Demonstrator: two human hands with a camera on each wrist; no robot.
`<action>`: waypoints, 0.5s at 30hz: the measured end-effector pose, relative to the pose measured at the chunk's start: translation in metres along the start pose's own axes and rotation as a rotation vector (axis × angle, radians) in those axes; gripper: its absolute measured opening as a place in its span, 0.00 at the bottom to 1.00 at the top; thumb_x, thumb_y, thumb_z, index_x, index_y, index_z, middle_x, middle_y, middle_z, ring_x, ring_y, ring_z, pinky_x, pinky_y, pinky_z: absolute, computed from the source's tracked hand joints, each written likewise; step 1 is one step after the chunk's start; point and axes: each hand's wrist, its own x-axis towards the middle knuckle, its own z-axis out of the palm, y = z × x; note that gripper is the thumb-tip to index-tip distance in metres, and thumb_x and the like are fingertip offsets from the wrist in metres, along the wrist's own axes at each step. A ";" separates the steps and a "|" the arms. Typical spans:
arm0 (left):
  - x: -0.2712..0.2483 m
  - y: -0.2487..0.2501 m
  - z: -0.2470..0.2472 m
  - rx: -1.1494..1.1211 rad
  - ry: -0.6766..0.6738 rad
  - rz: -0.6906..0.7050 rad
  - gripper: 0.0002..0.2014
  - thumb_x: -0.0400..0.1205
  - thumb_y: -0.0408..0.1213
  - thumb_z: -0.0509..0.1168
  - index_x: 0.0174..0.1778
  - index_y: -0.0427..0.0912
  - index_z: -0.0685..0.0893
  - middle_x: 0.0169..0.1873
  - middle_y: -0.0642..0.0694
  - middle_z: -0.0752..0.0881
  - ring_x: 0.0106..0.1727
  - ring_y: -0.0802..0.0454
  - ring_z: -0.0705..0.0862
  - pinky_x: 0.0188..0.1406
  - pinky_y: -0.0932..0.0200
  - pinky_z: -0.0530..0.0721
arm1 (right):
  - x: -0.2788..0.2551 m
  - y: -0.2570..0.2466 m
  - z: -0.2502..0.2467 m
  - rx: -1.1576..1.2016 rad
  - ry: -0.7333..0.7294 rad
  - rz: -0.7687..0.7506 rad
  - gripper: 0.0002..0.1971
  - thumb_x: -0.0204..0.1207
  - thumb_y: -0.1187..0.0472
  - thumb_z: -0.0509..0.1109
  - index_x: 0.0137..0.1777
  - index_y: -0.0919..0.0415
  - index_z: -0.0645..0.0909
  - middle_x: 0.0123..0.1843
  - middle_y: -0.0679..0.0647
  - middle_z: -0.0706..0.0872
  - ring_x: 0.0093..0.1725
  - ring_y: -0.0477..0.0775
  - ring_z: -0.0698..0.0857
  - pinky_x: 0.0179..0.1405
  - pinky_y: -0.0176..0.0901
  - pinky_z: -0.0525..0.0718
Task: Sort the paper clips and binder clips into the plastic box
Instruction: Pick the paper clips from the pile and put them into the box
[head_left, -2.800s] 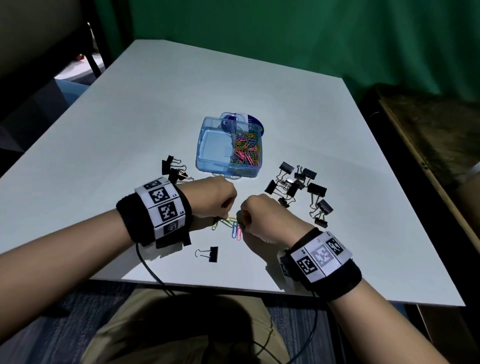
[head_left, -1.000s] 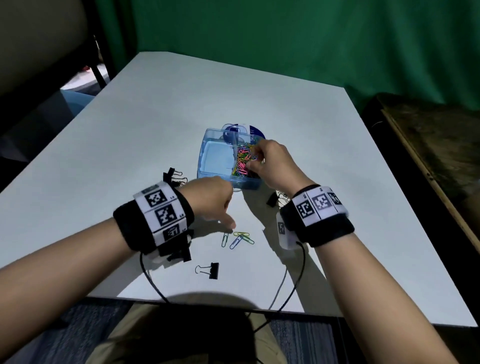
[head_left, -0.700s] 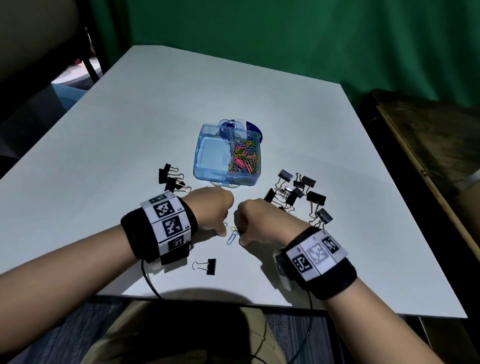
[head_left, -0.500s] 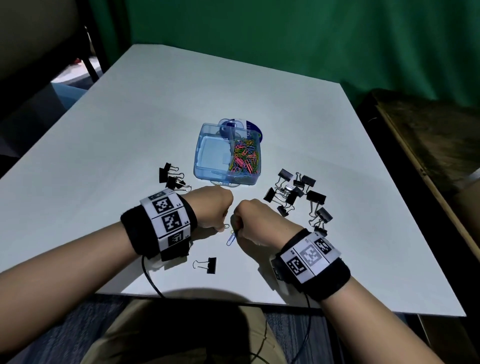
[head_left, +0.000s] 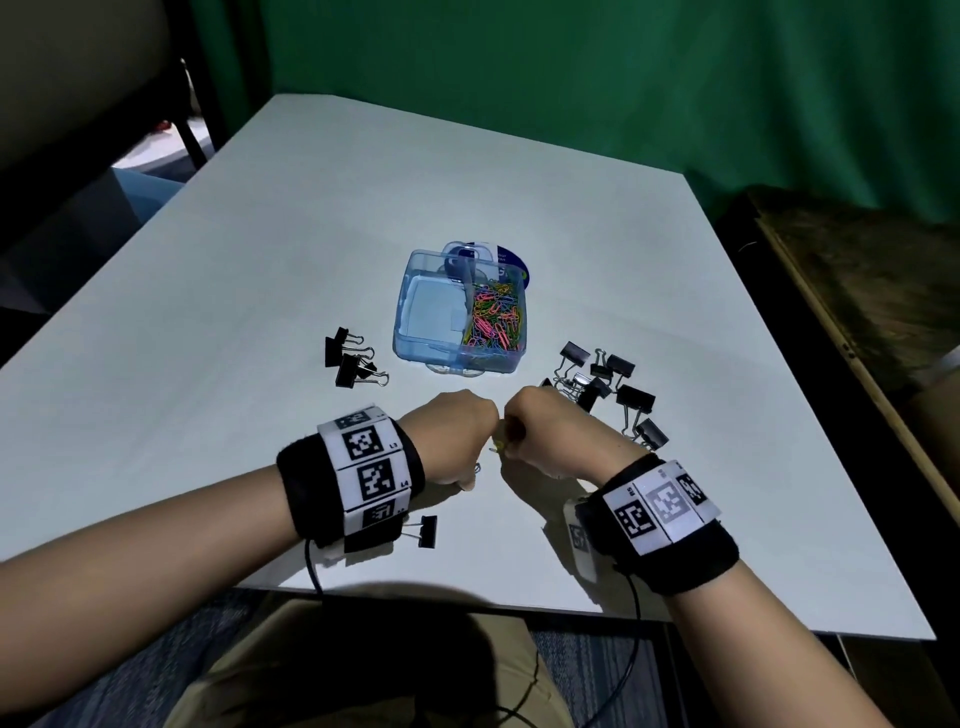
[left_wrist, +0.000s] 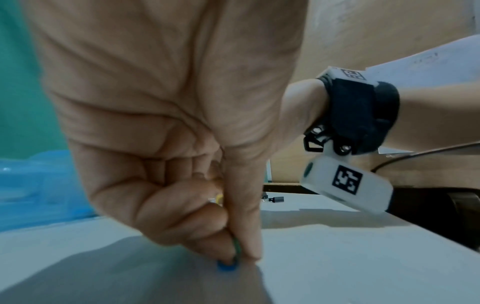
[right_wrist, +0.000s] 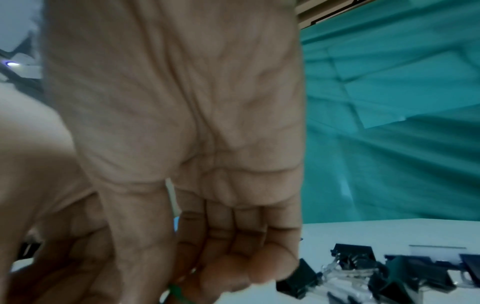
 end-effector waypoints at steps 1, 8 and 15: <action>0.000 0.001 0.000 0.012 0.006 0.007 0.14 0.70 0.33 0.75 0.32 0.42 0.73 0.47 0.37 0.87 0.52 0.40 0.85 0.42 0.55 0.78 | 0.000 0.001 -0.006 0.023 0.045 -0.002 0.04 0.74 0.66 0.69 0.41 0.66 0.83 0.45 0.64 0.87 0.46 0.63 0.84 0.39 0.46 0.77; 0.004 0.001 -0.001 -0.006 -0.071 0.004 0.07 0.75 0.33 0.70 0.43 0.40 0.78 0.53 0.37 0.84 0.56 0.40 0.83 0.44 0.56 0.76 | 0.035 0.002 -0.050 0.285 0.507 -0.028 0.06 0.73 0.70 0.67 0.37 0.68 0.84 0.38 0.61 0.88 0.39 0.59 0.84 0.41 0.49 0.83; 0.008 -0.017 -0.011 -0.086 -0.003 0.042 0.08 0.73 0.32 0.65 0.28 0.38 0.77 0.28 0.42 0.77 0.34 0.44 0.75 0.31 0.59 0.70 | 0.048 0.015 -0.065 0.371 0.633 -0.026 0.05 0.74 0.66 0.70 0.46 0.65 0.86 0.45 0.59 0.90 0.46 0.57 0.85 0.49 0.46 0.81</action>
